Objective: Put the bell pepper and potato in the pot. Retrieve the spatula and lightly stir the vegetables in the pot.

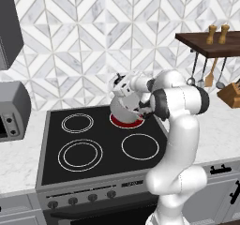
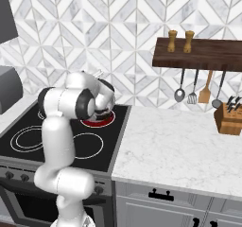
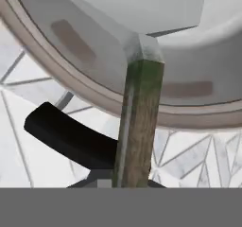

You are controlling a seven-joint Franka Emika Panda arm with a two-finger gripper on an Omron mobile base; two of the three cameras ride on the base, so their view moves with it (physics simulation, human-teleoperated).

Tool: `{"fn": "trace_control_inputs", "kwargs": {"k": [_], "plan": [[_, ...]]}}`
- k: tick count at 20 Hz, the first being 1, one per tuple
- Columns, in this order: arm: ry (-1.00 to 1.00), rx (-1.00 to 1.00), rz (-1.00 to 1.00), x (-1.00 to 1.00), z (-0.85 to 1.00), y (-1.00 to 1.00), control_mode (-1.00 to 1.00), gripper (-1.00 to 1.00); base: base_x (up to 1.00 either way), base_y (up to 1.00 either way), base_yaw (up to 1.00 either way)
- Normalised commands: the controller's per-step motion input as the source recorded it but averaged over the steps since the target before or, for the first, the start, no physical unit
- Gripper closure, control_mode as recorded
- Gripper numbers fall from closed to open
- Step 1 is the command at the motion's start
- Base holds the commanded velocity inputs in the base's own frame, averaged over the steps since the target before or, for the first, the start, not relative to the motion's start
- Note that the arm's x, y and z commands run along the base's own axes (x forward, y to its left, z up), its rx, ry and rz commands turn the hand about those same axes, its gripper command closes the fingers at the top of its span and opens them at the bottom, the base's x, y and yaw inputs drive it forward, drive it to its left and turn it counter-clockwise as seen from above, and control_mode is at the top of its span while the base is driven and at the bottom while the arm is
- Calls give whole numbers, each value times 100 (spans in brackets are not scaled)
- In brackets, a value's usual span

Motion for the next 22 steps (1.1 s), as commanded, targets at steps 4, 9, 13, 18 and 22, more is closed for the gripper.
{"fn": "trace_control_inputs", "kwargs": {"k": [4, 9, 13, 18, 22], "plan": [[-33, 10, 23, -58, -100, -73, -100, 100, 0, 0, 0], [-41, 15, 27, -3, -100, -39, -100, 100, 0, 0, 0], [-43, 18, 28, -1, -100, -23, -100, 100, 0, 0, 0], [-24, 33, 18, -26, -81, -19, -100, 100, 0, 0, 0], [-9, 50, 7, -9, -12, -42, -100, 100, 0, 0, 0]]}}
